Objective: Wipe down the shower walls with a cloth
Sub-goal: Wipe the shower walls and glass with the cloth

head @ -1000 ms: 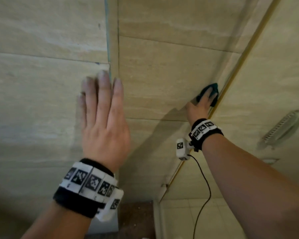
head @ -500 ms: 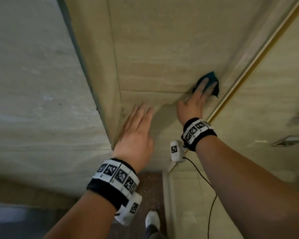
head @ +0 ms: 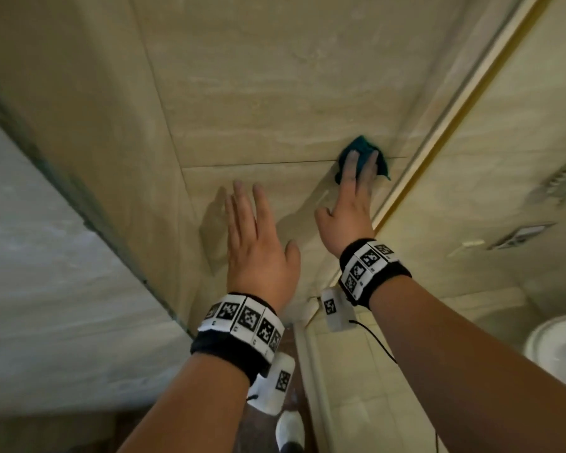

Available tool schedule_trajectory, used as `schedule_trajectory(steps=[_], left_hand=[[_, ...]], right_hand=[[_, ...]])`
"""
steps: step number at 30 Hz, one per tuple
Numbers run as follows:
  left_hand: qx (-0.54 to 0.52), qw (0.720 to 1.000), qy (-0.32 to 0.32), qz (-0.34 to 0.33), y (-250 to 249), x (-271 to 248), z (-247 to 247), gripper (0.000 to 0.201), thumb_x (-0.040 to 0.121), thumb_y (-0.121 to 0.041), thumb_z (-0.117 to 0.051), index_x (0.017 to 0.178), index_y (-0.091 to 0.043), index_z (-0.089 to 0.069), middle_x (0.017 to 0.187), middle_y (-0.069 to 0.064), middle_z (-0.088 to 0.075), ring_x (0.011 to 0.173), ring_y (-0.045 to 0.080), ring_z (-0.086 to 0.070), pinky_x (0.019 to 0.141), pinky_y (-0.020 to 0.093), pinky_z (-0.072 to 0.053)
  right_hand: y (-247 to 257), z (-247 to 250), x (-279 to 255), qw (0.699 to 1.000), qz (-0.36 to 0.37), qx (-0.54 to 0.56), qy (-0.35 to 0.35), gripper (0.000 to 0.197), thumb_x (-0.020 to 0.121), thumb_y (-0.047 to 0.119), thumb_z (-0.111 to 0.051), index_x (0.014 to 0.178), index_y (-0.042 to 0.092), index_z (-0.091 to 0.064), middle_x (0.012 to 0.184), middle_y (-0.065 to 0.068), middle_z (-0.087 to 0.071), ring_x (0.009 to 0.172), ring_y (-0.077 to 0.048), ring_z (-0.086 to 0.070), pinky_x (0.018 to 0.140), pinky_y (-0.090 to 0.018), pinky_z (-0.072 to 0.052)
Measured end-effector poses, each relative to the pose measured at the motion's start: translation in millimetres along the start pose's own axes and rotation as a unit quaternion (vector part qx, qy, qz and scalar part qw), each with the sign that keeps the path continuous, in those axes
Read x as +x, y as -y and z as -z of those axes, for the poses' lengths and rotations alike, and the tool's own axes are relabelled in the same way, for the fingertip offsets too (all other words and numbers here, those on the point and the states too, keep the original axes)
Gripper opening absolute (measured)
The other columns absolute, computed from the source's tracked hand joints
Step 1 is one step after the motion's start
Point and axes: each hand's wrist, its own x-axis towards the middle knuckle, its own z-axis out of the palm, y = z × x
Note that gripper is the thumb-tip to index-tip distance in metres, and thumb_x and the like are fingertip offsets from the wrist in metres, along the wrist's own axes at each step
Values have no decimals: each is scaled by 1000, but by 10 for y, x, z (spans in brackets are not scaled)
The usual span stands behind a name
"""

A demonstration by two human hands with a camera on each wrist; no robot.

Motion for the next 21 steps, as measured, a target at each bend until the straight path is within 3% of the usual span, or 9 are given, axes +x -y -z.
schedule_trajectory(steps=[5,10,14,17,21], left_hand=[[-17,997,-61,-36,180,91,-205,99,99,-27,-58,164,-16,17,170,5,29,156,21,28,129,41,9],[-47,978,-192,-67,391,307,-511,88,103,-18,-53,165,-8,9,173,10,17,159,22,19,129,39,9],[-63,960,-263,-76,617,456,-770,86,104,-26,-52,165,-7,6,174,11,14,160,25,15,129,38,10],[-73,944,-309,-87,757,583,-931,87,103,-37,-50,165,-5,2,174,14,10,160,30,12,130,43,6],[-113,914,-366,-137,921,730,-1110,82,105,-38,-48,165,0,-6,173,20,3,160,37,7,130,52,0]], right_hand=[[-43,-114,-6,999,12,11,-49,93,91,14,-50,163,27,7,169,-6,22,157,-29,13,126,-55,-9],[-185,-338,65,986,48,50,-153,67,106,26,-38,164,30,-7,172,0,11,158,-21,9,128,-52,-8],[-348,-517,126,970,89,28,-224,60,107,25,-37,163,30,-16,173,-3,1,159,-23,4,129,-49,-10],[-367,-624,171,956,104,46,-270,58,107,25,-37,162,30,-22,173,-1,-4,159,-22,0,129,-46,-13],[-407,-700,219,946,116,44,-301,55,108,29,-36,162,35,-23,172,7,-3,158,-15,1,129,-42,-11]])
